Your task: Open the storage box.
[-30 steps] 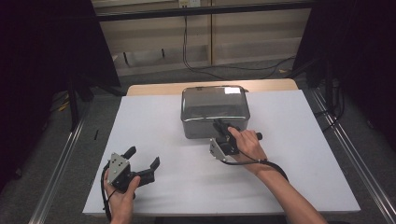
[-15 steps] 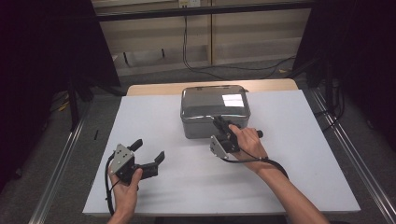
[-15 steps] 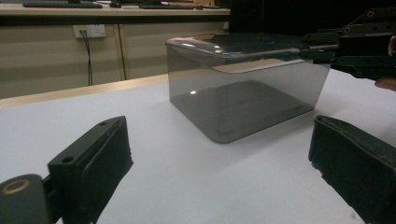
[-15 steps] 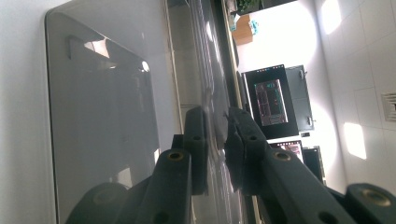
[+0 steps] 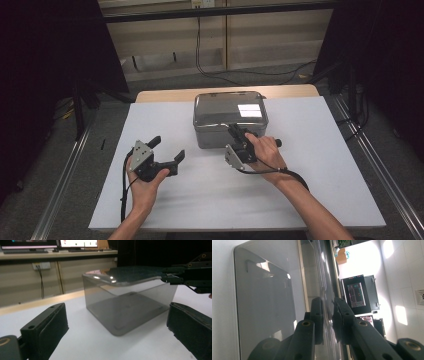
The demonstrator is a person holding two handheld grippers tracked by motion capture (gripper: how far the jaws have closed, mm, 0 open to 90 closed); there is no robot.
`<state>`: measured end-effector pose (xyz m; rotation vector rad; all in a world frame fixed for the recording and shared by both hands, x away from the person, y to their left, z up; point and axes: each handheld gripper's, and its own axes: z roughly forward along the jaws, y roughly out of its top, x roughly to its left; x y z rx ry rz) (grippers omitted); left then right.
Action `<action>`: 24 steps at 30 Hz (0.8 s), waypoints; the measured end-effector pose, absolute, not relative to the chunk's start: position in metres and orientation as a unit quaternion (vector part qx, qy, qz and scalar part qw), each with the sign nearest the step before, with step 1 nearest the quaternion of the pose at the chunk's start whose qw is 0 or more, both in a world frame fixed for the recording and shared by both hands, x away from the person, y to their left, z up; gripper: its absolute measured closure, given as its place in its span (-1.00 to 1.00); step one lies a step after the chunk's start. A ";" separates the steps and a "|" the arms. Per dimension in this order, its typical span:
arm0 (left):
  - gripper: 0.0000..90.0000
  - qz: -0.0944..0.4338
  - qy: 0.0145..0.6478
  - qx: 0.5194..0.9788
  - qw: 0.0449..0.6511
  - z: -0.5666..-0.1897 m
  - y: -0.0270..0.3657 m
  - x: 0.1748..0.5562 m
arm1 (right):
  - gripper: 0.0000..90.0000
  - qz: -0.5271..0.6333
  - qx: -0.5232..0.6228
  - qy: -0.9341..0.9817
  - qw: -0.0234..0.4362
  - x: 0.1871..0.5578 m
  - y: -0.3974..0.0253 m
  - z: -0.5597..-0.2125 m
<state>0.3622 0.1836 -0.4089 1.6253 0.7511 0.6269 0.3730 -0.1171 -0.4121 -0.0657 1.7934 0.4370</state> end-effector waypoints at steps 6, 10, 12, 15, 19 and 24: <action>-0.93 0.262 0.319 0.694 0.590 -0.406 0.177 0.377 | 0.78 0.193 -0.028 0.772 0.605 0.374 -0.118 -0.410; -0.91 0.263 0.294 0.716 0.576 -0.404 0.170 0.388 | 0.77 0.196 -0.026 0.772 0.604 0.374 -0.118 -0.409; -0.89 0.271 0.291 0.712 0.579 -0.403 0.169 0.392 | 0.77 0.200 -0.025 0.771 0.605 0.374 -0.119 -0.409; -0.89 0.263 0.289 0.713 0.582 -0.403 0.167 0.396 | 0.77 0.198 -0.026 0.771 0.605 0.374 -0.119 -0.408; -0.89 0.264 0.290 0.715 0.578 -0.404 0.161 0.402 | 0.78 0.200 -0.023 0.770 0.606 0.374 -0.119 -0.407; -0.88 0.269 0.290 0.719 0.572 -0.403 0.155 0.410 | 0.78 0.199 -0.026 0.768 0.608 0.375 -0.118 -0.405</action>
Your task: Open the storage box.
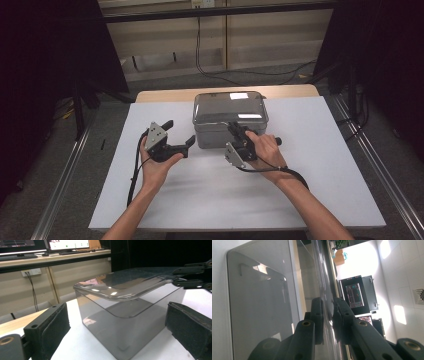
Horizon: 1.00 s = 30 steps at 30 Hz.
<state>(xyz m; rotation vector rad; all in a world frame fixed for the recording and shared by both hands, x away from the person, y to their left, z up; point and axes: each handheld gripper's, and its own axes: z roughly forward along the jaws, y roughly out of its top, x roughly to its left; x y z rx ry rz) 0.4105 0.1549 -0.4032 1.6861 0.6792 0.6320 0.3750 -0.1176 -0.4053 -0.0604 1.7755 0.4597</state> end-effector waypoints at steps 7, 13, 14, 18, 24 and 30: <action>-0.86 0.278 0.290 0.723 0.562 -0.404 0.151 0.423 | 0.79 0.203 -0.024 0.765 0.611 0.376 -0.118 -0.401; -0.81 0.279 0.285 0.723 0.564 -0.407 0.142 0.432 | 0.79 0.203 -0.024 0.764 0.612 0.377 -0.118 -0.400; -0.81 0.281 0.285 0.723 0.563 -0.408 0.140 0.434 | 0.79 0.202 -0.024 0.764 0.612 0.377 -0.118 -0.400; -0.78 0.285 0.278 0.728 0.558 -0.410 0.135 0.441 | 0.79 0.203 -0.023 0.764 0.612 0.377 -0.118 -0.399; -0.71 0.292 0.274 0.728 0.557 -0.408 0.131 0.452 | 0.79 0.206 -0.023 0.761 0.615 0.377 -0.119 -0.398; -0.57 0.294 0.271 0.721 0.565 -0.410 0.126 0.454 | 0.79 0.207 -0.025 0.761 0.615 0.378 -0.119 -0.396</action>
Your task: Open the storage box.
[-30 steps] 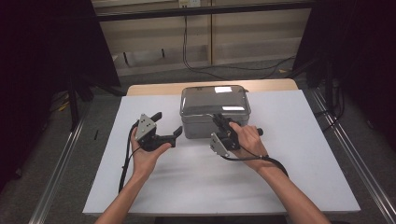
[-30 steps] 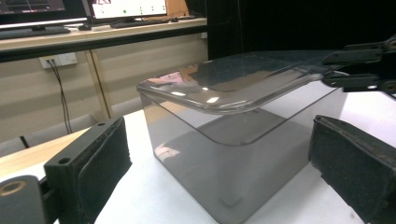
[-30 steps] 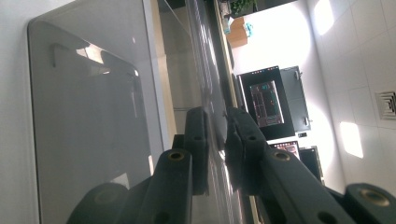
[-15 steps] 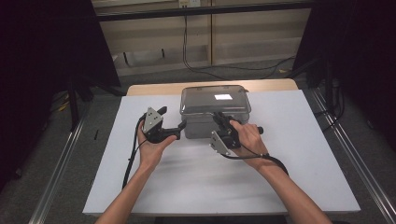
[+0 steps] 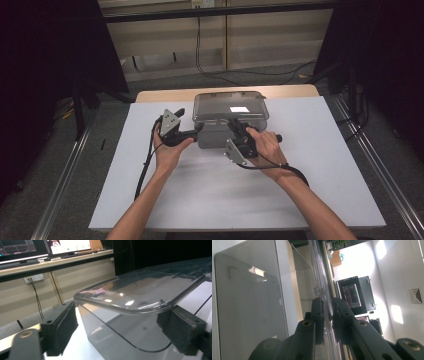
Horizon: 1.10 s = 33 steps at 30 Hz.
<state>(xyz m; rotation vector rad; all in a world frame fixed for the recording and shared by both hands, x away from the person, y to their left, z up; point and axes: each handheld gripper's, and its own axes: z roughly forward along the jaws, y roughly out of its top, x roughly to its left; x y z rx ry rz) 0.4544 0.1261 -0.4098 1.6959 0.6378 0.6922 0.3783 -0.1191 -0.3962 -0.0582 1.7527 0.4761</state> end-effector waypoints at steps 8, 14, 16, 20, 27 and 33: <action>-0.43 0.305 0.256 0.725 0.561 -0.409 0.124 0.457 | 0.73 0.216 -0.014 0.764 0.608 0.379 -0.121 -0.395; -0.32 0.297 0.255 0.723 0.570 -0.410 0.121 0.456 | 0.58 0.231 0.001 0.770 0.594 0.381 -0.123 -0.395; -0.30 0.300 0.249 0.726 0.566 -0.409 0.121 0.455 | 0.52 0.238 0.011 0.769 0.593 0.382 -0.125 -0.394; -0.30 0.304 0.249 0.725 0.566 -0.407 0.122 0.456 | 0.40 0.265 0.036 0.769 0.580 0.382 -0.129 -0.391; -0.25 0.295 0.254 0.722 0.572 -0.407 0.123 0.456 | 0.14 0.328 0.109 0.767 0.540 0.384 -0.147 -0.389; -0.22 0.297 0.255 0.724 0.569 -0.405 0.123 0.456 | -0.10 0.360 0.157 0.765 0.510 0.387 -0.166 -0.387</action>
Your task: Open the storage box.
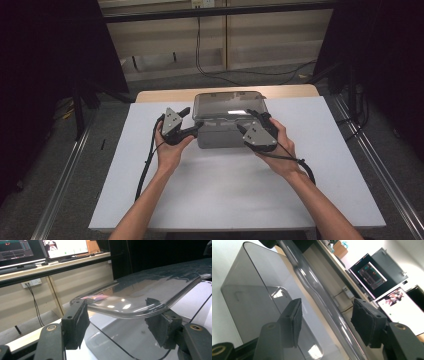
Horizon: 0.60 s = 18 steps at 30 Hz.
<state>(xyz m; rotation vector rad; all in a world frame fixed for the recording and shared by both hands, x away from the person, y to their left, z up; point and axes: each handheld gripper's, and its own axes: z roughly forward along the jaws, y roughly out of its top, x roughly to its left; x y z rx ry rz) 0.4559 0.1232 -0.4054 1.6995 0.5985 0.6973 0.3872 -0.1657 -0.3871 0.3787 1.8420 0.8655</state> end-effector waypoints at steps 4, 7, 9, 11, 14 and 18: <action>-0.21 0.303 0.253 0.724 0.566 -0.403 0.124 0.457 | -0.18 0.383 0.180 0.758 0.497 0.387 -0.180 -0.386; -0.17 0.301 0.248 0.727 0.565 -0.403 0.123 0.457 | -0.23 0.397 0.201 0.757 0.478 0.388 -0.192 -0.387; -0.14 0.300 0.245 0.727 0.567 -0.403 0.122 0.457 | -0.25 0.401 0.210 0.754 0.476 0.388 -0.199 -0.389; -0.13 0.299 0.242 0.728 0.568 -0.401 0.120 0.458 | -0.25 0.411 0.221 0.749 0.469 0.388 -0.205 -0.389; -0.11 0.298 0.239 0.728 0.570 -0.398 0.119 0.459 | -0.30 0.428 0.234 0.743 0.459 0.391 -0.212 -0.387; -0.09 0.298 0.237 0.727 0.571 -0.396 0.119 0.459 | -0.29 0.449 0.250 0.730 0.450 0.396 -0.219 -0.385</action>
